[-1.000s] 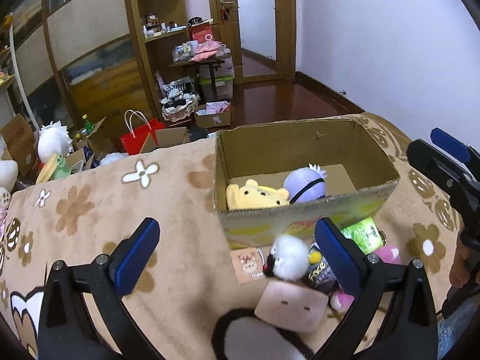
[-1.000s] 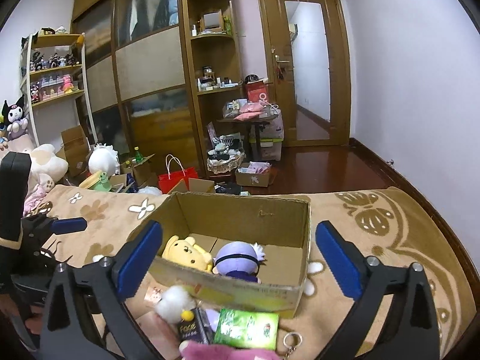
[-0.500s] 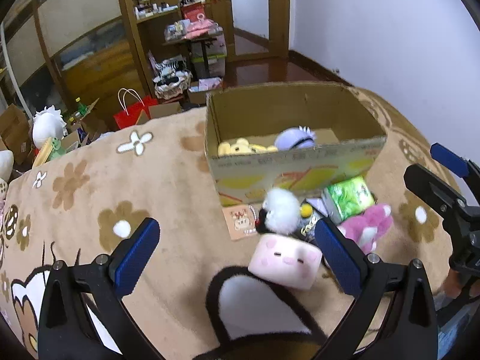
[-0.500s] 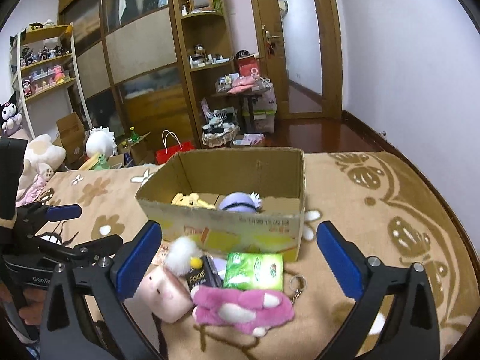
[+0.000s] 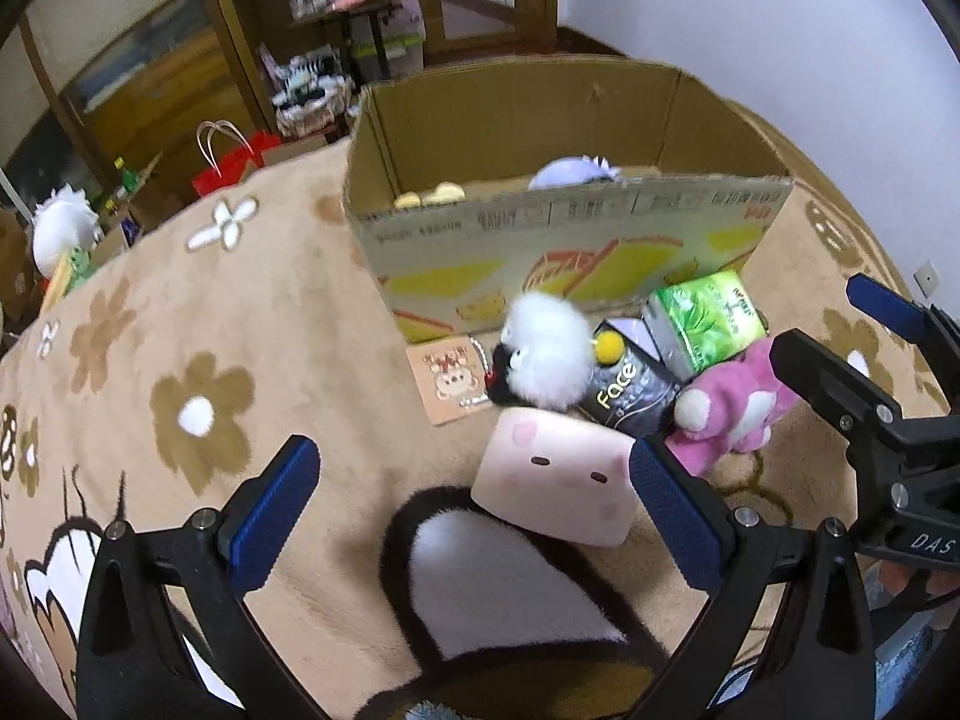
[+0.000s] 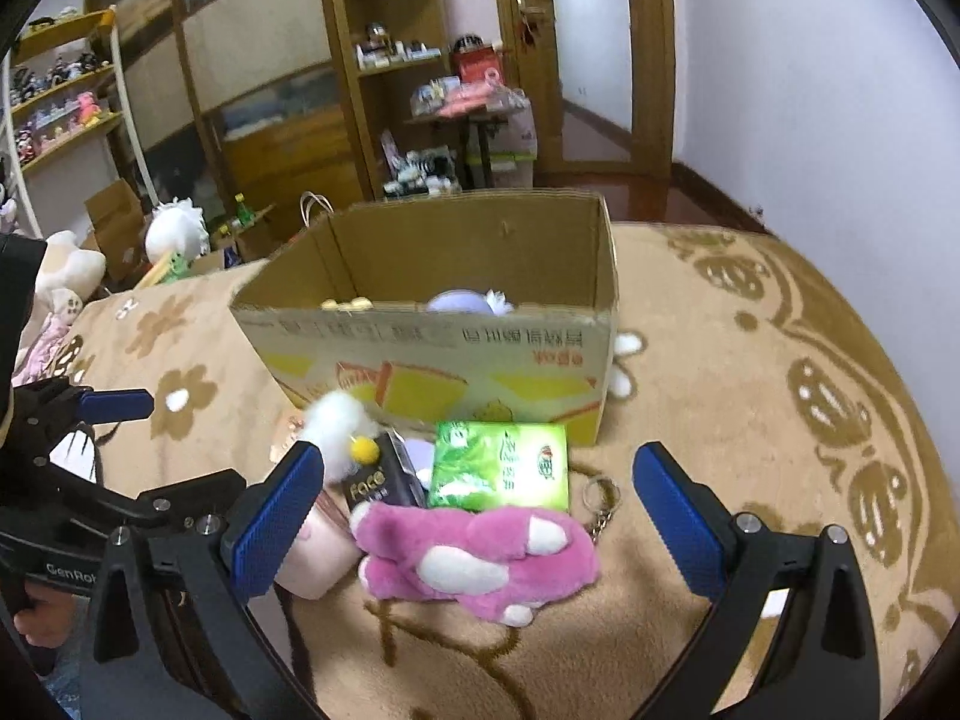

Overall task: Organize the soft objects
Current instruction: 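Withdraw both tools from the box toward the remaining toys, then grasp the marshmallow plush with the left tool while the right tool grasps the pink plush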

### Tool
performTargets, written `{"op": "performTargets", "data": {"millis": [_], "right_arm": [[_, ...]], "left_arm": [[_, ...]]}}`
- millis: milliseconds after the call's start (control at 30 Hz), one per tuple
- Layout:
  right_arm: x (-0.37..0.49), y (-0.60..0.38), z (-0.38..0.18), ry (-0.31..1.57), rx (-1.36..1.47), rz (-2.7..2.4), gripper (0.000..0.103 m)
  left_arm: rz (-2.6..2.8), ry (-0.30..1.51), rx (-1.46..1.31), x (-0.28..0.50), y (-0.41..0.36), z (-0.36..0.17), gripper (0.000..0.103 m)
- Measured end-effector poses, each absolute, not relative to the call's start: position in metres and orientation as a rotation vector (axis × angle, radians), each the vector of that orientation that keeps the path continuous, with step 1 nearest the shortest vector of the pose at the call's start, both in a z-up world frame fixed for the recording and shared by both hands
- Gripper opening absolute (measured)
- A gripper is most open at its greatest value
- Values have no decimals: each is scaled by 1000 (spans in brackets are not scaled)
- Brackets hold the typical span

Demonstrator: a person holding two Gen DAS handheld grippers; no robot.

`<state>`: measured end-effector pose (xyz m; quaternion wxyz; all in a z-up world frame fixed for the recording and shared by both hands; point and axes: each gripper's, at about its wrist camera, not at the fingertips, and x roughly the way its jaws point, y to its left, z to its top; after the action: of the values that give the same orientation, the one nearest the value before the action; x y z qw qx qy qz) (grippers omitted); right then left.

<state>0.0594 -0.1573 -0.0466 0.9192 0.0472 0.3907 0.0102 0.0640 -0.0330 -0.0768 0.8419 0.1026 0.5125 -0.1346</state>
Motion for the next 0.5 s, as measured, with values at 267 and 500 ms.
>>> {"op": "performTargets", "data": {"millis": [267,500], "right_arm": [[67,-167,-59,848,164,15,103],[72,-173,-71,905,192,-5,103]], "left_arm": [[-334,1159,235,67,-45,-96,102],[-362,1216,266,69,-55,-110,102]]}}
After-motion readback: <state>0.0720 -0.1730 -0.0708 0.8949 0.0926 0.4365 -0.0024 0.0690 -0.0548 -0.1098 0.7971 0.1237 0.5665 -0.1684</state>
